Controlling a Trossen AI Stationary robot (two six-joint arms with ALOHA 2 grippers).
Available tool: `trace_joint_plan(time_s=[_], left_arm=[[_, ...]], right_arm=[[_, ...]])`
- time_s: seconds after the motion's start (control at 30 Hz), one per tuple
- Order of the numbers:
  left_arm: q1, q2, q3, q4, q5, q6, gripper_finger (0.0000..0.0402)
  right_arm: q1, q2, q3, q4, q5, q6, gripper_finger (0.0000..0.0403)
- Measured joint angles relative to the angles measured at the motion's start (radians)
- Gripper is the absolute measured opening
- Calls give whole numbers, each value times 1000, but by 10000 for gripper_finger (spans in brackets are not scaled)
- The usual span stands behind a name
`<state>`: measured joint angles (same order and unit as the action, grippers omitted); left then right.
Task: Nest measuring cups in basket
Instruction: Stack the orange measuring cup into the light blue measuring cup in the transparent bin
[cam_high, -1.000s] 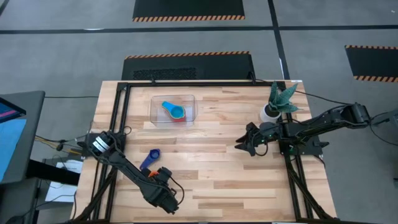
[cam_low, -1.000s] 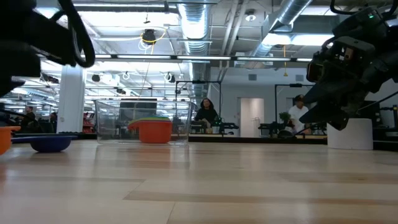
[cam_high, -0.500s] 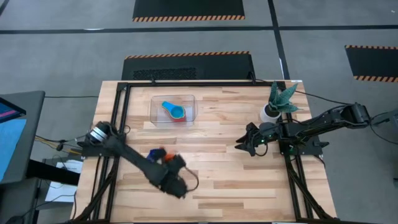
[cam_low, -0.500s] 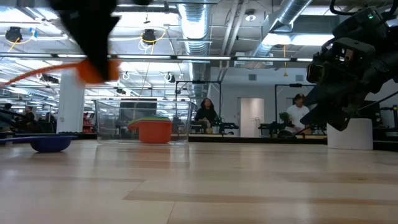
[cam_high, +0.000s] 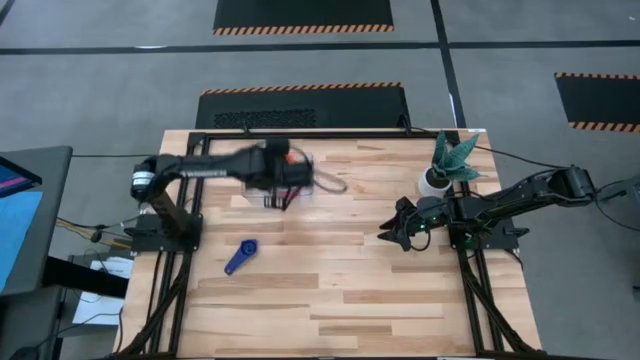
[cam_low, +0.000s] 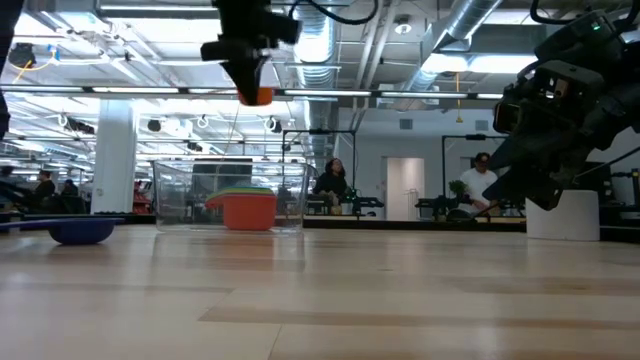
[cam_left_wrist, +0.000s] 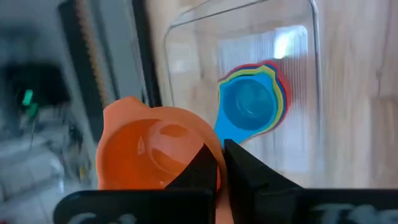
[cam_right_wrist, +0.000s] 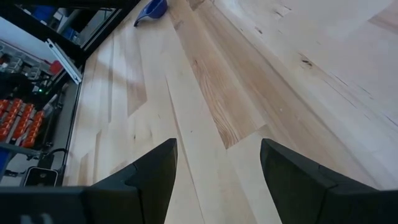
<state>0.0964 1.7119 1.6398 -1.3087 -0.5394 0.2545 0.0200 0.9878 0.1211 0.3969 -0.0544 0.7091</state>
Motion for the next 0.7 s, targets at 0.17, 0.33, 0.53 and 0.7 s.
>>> trace_joint_plan(time_s=[0.17, 0.33, 0.53, 0.7], left_arm=[[137, 10, 0, 39, 163, 412, 0], [198, 47, -8, 30, 249, 674, 0], [205, 143, -9, 17, 245, 761, 0], [199, 187, -9, 12, 221, 787, 0]], right_arm=[[0, 0, 0, 0, 1, -2, 255], [0, 0, 0, 0, 1, -2, 255], [0, 0, 0, -8, 1, -1, 255], [0, 0, 0, -8, 1, 1, 255]])
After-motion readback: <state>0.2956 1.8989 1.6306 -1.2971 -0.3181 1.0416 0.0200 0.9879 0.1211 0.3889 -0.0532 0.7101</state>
